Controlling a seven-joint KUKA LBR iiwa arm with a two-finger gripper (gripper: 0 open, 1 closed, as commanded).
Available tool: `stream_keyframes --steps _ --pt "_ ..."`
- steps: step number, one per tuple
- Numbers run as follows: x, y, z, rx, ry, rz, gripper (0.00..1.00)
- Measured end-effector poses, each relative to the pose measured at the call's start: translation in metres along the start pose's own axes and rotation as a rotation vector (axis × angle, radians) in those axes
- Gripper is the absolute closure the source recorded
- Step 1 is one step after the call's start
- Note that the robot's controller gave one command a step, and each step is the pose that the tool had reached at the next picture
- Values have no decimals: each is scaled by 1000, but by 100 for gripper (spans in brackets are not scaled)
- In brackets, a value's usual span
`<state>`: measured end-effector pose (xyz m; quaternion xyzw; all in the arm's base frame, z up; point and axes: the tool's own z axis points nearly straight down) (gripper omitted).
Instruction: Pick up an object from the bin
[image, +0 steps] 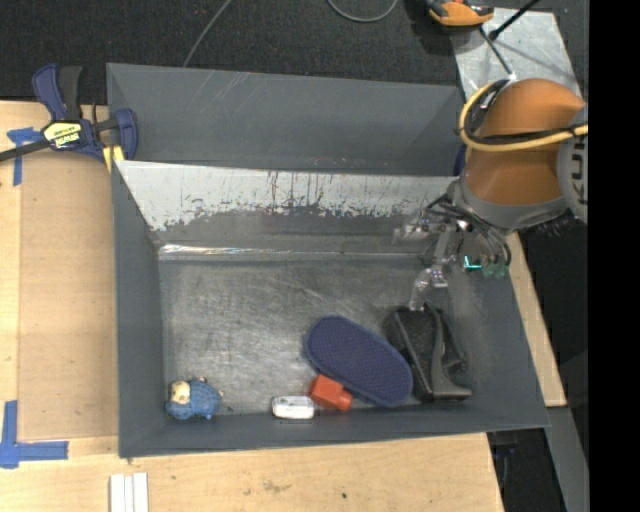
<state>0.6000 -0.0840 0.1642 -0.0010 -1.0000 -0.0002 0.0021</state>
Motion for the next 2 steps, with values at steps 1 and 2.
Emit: stream_keyframes --steps 1,2 --pt "30 -27 48 -1 -23 -78 0" --pt "76 9 16 -1 -7 188 0"
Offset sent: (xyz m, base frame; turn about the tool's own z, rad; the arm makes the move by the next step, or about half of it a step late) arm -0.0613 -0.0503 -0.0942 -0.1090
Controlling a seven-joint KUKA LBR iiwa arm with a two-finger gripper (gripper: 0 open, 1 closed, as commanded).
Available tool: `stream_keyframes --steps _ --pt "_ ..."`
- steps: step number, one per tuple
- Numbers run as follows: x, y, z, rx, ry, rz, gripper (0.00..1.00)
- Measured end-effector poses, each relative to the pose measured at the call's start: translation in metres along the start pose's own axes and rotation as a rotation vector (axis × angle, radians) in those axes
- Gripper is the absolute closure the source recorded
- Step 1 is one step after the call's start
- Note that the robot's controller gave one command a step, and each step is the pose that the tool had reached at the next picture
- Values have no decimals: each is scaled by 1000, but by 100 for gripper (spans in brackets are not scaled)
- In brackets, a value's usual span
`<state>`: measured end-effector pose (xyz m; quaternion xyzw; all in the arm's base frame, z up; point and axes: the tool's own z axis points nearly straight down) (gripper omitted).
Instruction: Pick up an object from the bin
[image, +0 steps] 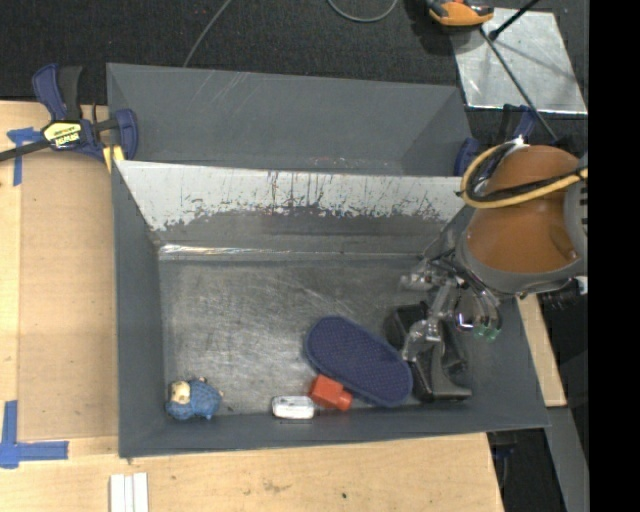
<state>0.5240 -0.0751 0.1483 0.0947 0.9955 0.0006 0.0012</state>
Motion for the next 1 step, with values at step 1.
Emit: stream_keyframes --steps 1 --pt "5 29 64 3 -11 -59 0"
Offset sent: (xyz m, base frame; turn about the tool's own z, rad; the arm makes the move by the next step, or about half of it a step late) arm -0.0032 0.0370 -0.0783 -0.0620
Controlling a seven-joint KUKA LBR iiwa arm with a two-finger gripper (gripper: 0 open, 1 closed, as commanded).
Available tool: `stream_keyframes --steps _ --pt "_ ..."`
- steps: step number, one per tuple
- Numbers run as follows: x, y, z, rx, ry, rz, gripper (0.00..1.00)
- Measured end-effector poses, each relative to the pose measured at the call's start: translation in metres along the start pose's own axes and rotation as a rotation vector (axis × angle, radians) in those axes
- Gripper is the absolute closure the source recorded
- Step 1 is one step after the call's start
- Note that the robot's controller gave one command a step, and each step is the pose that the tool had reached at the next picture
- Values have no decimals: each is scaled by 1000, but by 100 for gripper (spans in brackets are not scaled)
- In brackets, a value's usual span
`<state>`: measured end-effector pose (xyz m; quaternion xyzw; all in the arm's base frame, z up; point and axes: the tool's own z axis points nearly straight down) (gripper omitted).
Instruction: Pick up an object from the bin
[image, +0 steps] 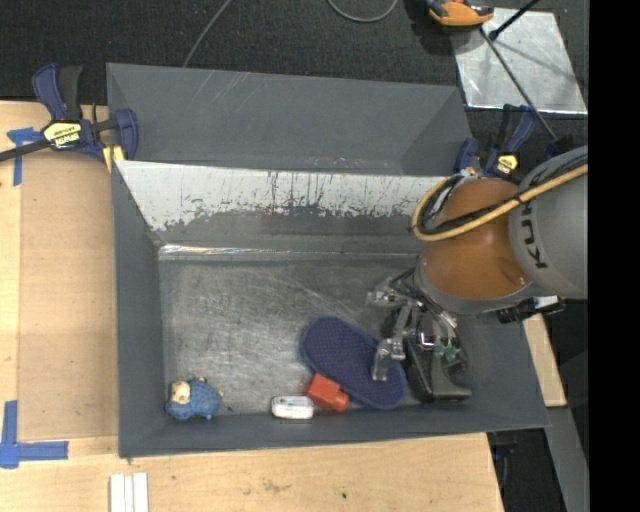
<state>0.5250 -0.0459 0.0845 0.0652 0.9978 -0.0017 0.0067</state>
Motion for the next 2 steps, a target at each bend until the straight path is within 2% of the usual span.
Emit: stream_keyframes --steps 1,2 --pt "3 1 1 -1 17 -4 100" --pt "9 4 -161 -3 3 -15 100"
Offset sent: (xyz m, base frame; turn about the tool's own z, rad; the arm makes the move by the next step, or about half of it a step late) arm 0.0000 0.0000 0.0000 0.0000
